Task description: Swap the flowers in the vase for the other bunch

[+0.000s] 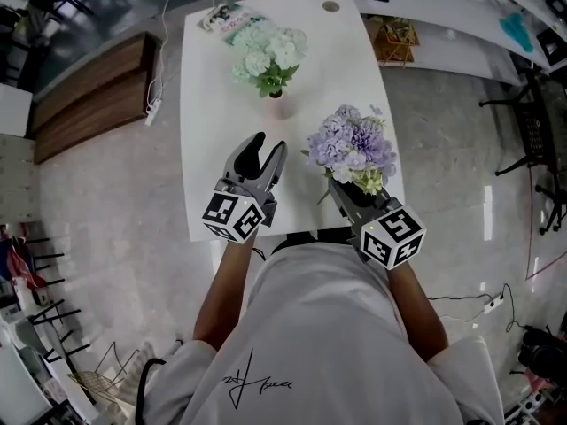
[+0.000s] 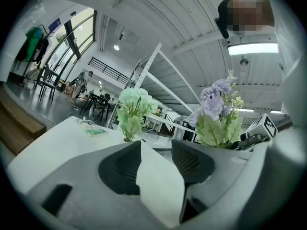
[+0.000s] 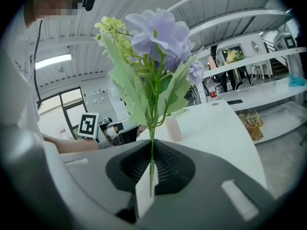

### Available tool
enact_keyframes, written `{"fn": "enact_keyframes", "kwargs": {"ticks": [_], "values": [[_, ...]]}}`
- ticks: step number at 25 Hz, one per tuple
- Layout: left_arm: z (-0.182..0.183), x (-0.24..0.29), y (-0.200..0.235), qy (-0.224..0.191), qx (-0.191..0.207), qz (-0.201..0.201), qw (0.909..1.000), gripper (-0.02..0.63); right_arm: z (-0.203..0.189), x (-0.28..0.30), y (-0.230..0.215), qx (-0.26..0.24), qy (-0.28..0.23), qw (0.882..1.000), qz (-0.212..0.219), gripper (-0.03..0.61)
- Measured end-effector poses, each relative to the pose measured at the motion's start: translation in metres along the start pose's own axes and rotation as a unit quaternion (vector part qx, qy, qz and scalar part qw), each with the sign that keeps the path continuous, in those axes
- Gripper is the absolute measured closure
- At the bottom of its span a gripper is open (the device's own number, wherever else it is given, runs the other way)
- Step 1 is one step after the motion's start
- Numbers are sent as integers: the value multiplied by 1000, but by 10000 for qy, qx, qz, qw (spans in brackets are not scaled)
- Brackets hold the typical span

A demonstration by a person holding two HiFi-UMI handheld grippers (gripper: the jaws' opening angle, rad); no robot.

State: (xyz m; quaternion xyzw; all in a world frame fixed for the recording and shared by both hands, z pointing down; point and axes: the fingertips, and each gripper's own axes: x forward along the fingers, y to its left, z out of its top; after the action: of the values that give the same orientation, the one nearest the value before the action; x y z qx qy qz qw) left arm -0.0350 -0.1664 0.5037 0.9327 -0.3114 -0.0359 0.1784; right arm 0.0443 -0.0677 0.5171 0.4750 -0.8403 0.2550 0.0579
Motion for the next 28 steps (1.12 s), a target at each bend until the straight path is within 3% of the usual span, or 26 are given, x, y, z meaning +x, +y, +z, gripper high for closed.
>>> {"fn": "enact_keyframes", "kwargs": {"ticks": [9, 20, 28], "values": [[5, -42, -21, -113, -21, 89, 9999, 493, 0, -4, 20, 119, -97, 9997, 191, 560], [18, -93, -20, -260, -79, 578, 9980, 615, 16, 0, 33, -25, 8, 9991, 419, 560], [34, -106, -34, -27, -29, 727, 9973, 617, 41, 5, 41, -258, 68, 9977, 628, 560]]}}
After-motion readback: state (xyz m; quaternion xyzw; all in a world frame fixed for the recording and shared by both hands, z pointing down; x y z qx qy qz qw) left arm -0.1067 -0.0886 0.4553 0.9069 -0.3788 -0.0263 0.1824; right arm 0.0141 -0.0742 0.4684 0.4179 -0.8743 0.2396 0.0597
